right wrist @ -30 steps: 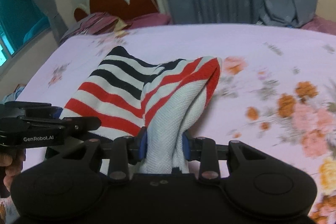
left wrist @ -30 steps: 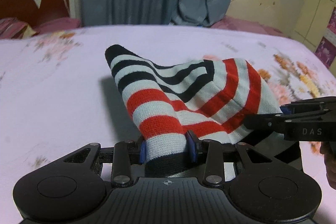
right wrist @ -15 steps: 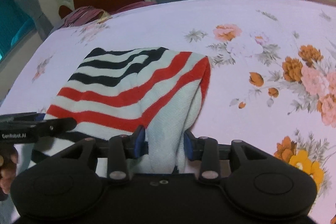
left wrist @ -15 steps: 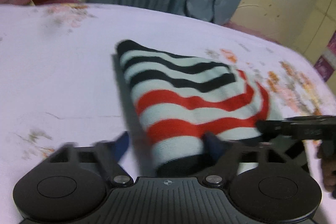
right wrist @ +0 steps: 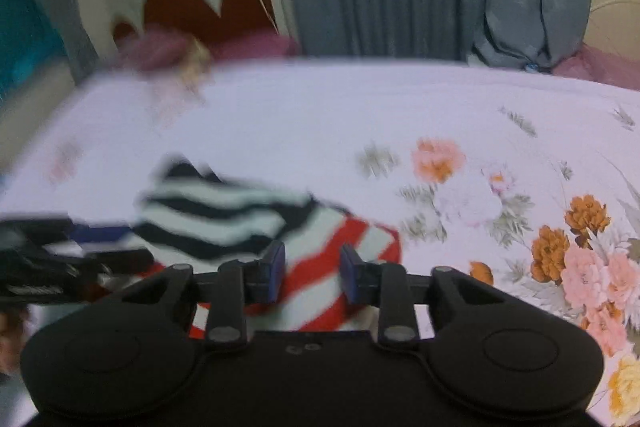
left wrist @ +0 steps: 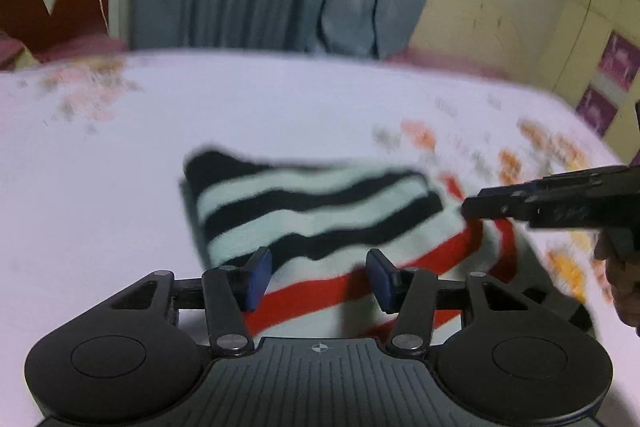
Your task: Fold small clothes
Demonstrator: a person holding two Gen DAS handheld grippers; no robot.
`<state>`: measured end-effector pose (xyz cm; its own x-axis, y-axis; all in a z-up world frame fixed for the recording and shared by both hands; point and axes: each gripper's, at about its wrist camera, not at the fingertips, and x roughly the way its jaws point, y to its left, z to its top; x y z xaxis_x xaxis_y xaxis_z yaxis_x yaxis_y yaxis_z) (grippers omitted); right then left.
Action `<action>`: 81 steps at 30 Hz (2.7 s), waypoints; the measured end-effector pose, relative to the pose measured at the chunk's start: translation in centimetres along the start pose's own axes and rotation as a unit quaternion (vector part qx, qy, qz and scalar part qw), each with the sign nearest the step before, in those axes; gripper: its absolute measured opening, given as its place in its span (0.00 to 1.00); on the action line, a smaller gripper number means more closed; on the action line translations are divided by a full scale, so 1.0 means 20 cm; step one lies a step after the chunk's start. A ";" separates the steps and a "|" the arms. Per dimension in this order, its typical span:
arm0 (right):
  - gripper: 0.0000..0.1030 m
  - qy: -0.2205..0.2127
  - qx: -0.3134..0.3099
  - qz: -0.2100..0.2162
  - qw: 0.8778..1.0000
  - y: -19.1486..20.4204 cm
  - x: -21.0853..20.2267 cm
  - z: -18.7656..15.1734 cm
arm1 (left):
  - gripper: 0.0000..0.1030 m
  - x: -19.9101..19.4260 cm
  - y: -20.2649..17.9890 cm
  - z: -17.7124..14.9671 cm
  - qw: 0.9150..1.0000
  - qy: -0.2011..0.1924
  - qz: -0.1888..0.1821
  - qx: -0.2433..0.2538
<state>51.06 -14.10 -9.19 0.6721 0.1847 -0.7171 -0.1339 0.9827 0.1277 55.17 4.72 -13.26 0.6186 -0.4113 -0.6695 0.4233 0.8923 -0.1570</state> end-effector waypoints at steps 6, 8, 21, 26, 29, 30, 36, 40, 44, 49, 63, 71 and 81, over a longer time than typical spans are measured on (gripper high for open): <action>0.25 0.022 0.013 -0.010 1.000 -0.04 0.08 -0.07 | 0.50 0.04 0.02 -0.01 1.000 0.003 -0.015 0.000; 0.25 0.024 0.014 -0.005 1.000 -0.05 0.08 -0.07 | 0.50 0.04 0.02 -0.02 1.000 0.003 -0.018 0.002; 0.21 0.022 -0.029 0.003 0.999 0.09 -0.09 -0.13 | 0.50 -0.14 -0.17 -0.14 0.999 -0.011 -0.021 0.030; 0.23 0.025 -0.028 -0.011 0.999 0.06 -0.04 -0.20 | 0.50 -0.15 -0.17 -0.15 0.999 -0.015 -0.018 0.021; 0.23 0.025 -0.032 -0.017 0.999 0.09 -0.07 -0.19 | 0.50 -0.21 -0.19 -0.16 1.000 -0.017 -0.007 0.025; 0.22 0.021 -0.032 -0.015 0.999 0.09 -0.10 -0.19 | 0.50 -0.23 -0.20 -0.17 0.999 -0.018 -0.007 0.026; 0.22 0.007 -0.038 0.009 0.999 0.11 -0.24 -0.25 | 0.50 -0.29 -0.28 -0.23 0.999 -0.021 0.013 0.028; 0.21 0.007 -0.055 0.033 0.998 0.17 -0.33 -0.32 | 0.50 -0.32 -0.34 -0.25 0.999 -0.018 0.025 0.033; 0.15 0.027 -0.084 0.002 0.996 0.17 -0.32 -0.41 | 0.50 -0.37 -0.41 -0.32 0.997 -0.017 0.039 0.060; 0.15 0.019 -0.065 0.007 0.998 0.09 -0.35 -0.48 | 0.50 -0.48 -0.44 -0.45 0.997 -0.018 0.052 0.058; 0.18 0.042 -0.100 -0.014 0.994 0.17 -0.43 -0.69 | 0.50 -0.59 -0.47 -0.65 0.996 -0.012 0.078 0.038; 0.22 0.033 -0.058 0.000 0.998 0.11 -0.38 -0.72 | 0.50 -0.55 -0.50 -0.68 0.994 -0.017 0.096 0.046; 0.15 0.018 -0.041 0.015 0.999 0.06 -0.44 -0.73 | 0.50 -0.58 -0.54 -0.66 0.993 -0.014 0.107 0.043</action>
<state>34.49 -14.72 -12.73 0.6408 0.2112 -0.7381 -0.2136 0.9725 0.0928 34.59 2.33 -13.40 0.7185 -0.2205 -0.6597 0.3348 0.9410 0.0501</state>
